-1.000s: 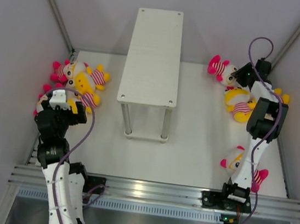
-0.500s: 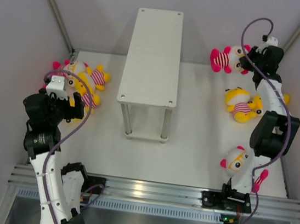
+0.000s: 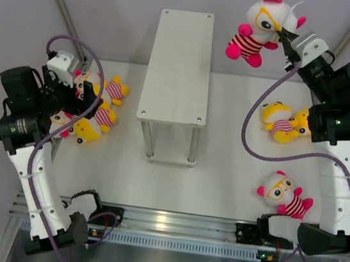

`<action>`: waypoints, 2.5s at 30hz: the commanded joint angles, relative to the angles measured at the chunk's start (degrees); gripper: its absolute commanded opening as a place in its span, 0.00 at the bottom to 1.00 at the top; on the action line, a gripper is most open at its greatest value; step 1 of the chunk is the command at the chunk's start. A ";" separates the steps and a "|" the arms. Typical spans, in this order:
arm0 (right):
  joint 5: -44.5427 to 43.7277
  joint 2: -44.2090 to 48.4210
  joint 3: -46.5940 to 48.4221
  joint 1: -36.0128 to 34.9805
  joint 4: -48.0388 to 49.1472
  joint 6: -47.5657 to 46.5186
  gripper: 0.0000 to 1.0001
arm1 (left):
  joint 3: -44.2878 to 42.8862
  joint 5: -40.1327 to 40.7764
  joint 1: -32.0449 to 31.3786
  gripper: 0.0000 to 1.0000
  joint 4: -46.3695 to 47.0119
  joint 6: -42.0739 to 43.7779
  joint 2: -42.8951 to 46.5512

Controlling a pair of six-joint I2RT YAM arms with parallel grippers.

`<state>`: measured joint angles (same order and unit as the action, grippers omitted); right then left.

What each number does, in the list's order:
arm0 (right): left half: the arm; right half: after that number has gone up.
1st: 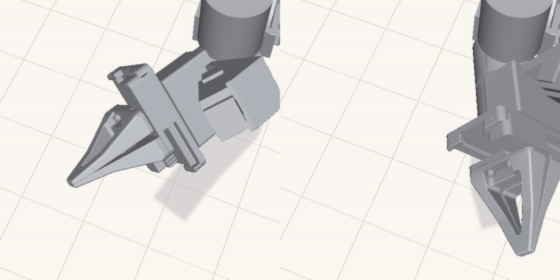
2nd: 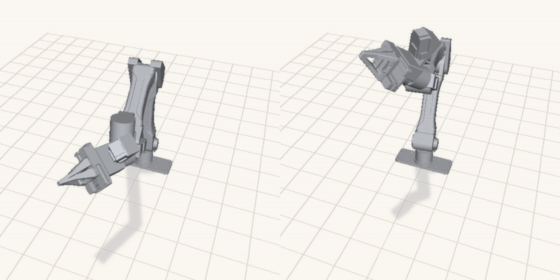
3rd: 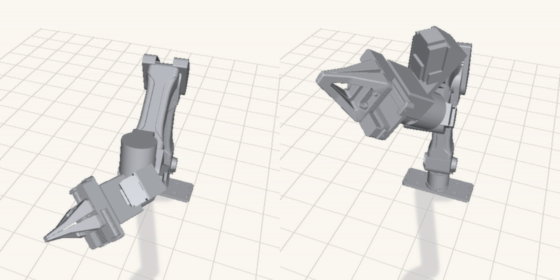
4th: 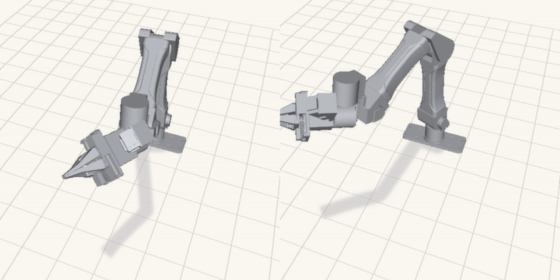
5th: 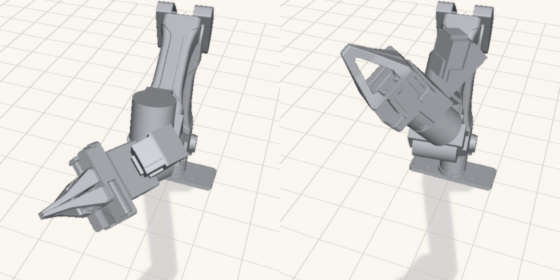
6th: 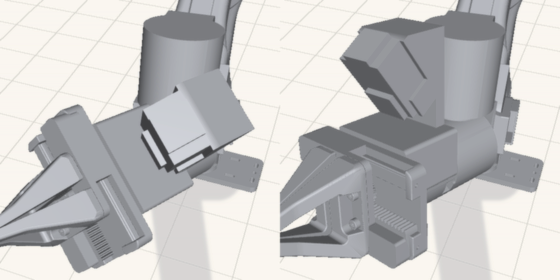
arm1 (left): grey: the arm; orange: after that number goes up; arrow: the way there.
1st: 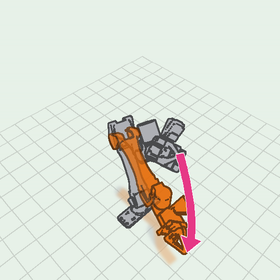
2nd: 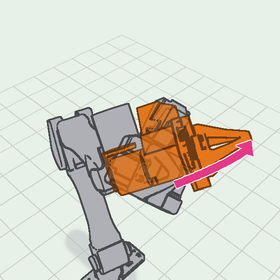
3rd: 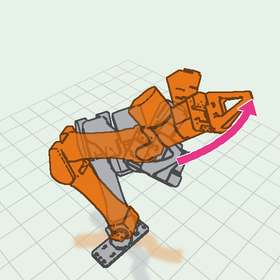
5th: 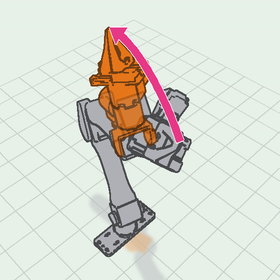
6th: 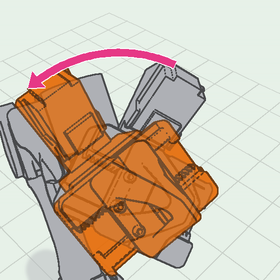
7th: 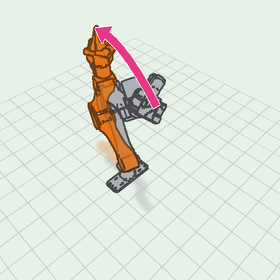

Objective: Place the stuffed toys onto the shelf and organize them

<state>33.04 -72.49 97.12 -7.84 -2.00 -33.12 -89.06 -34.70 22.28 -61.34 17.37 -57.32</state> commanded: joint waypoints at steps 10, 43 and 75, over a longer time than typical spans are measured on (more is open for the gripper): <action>0.89 -1.68 -2.91 -26.94 -1.69 -16.26 0.00 | -31.43 -31.22 -0.31 0.99 3.77 -14.64 -7.28; 3.18 -24.72 14.24 -49.73 -0.03 -19.98 0.00 | -17.21 -34.39 -1.36 0.04 12.12 -17.89 -8.86; -30.05 -15.31 -9.50 -53.51 26.52 56.67 0.86 | -17.73 -8.90 -1.10 0.00 42.88 -69.92 -4.82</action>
<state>0.75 -87.11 83.40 -60.38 21.67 18.52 -105.30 -45.01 21.21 -23.00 -50.94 -62.85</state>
